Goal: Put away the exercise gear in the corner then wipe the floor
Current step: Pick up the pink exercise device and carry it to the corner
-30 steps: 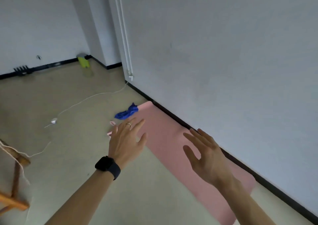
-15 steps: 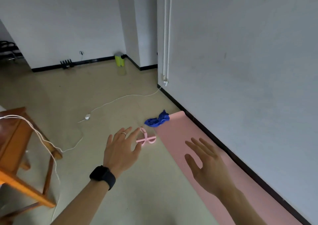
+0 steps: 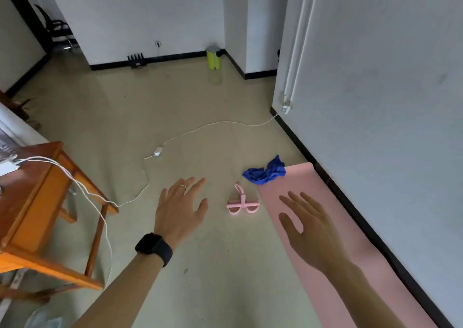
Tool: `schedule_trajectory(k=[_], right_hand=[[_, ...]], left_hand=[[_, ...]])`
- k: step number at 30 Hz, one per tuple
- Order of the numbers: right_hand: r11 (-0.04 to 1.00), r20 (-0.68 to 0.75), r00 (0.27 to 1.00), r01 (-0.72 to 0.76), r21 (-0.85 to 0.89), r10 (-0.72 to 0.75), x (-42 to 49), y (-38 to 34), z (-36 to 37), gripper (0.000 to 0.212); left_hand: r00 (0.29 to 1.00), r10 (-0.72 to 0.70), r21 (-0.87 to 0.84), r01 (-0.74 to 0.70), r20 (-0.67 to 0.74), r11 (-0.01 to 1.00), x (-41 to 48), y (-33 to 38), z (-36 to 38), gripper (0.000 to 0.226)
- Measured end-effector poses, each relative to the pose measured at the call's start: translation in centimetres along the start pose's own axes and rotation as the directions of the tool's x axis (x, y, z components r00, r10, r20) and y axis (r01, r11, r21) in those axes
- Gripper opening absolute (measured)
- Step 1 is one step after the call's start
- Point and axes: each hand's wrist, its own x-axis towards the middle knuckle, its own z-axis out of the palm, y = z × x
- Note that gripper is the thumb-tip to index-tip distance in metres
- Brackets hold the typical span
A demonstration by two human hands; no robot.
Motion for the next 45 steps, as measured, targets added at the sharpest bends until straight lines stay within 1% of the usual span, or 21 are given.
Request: schedule_trajectory(k=[4,6,11,14,18,24,27,29,34,36,38,40,42,45], right_hand=[[1.000,0.073,0.997,-0.011,-0.006,0.011,6.4,1.0,3.7,0.042],[1.000,0.106,0.994,-0.019,-0.017,0.021,9.7,1.7,5.7,0.041],[0.989,0.174,0.974,-0.136,-0.057,0.144,17.1,2.4,10.9,0.045],[0.975,0.229,0.949,-0.204,-0.085,0.218,20.7,2.5,13.6,0.047],[0.952,0.302,0.903,-0.283,-0.116,0.306,24.1,3.0,16.8,0.049],[0.906,0.373,0.826,-0.400,-0.137,0.422,29.4,6.8,21.8,0.049],[0.868,0.408,0.775,-0.486,-0.102,0.482,31.7,9.2,24.6,0.048],[0.834,0.438,0.733,-0.546,-0.078,0.520,33.5,11.1,26.4,0.048],[0.757,0.501,0.639,-0.651,-0.050,0.583,37.5,15.0,31.5,0.047],[0.742,0.540,0.599,-0.667,-0.073,0.591,38.8,16.5,33.9,0.047],[0.721,0.588,0.547,-0.687,-0.092,0.596,39.8,18.2,36.9,0.048],[0.712,0.625,0.512,-0.695,-0.101,0.589,40.4,19.6,40.2,0.048],[0.707,0.649,0.485,-0.698,-0.117,0.586,41.1,21.4,43.5,0.049],[0.662,0.658,0.426,-0.735,-0.149,0.621,41.4,24.4,48.7,0.049]], left_hand=[[0.998,-0.036,-0.017,0.037,0.055,0.999,6.0,-2.8,3.0,0.059],[0.997,-0.040,-0.023,0.042,0.073,0.999,9.4,-4.1,4.6,0.057],[0.988,-0.056,-0.043,0.062,0.143,0.997,19.2,-8.0,7.6,0.054],[0.977,-0.022,-0.028,0.028,0.210,0.999,24.3,-9.9,9.2,0.054],[0.946,0.000,-0.018,0.006,0.325,1.000,29.3,-11.2,11.8,0.054],[0.886,0.009,0.004,-0.013,0.464,1.000,36.4,-10.9,18.0,0.053],[0.844,0.005,0.015,-0.016,0.536,1.000,40.1,-10.3,22.2,0.054],[0.804,-0.003,0.041,-0.027,0.595,0.999,42.5,-9.7,25.4,0.055],[0.711,0.011,0.078,-0.093,0.703,0.993,47.5,-9.0,32.6,0.054],[0.669,0.014,0.084,-0.114,0.743,0.990,48.7,-9.0,35.5,0.054],[0.615,0.031,0.087,-0.161,0.788,0.983,49.5,-9.3,38.9,0.054],[0.575,0.046,0.088,-0.202,0.817,0.975,50.0,-10.0,42.4,0.056],[0.544,0.074,0.077,-0.250,0.836,0.965,50.7,-10.8,46.1,0.058],[0.488,0.119,0.056,-0.329,0.864,0.943,51.6,-11.9,52.0,0.060]])
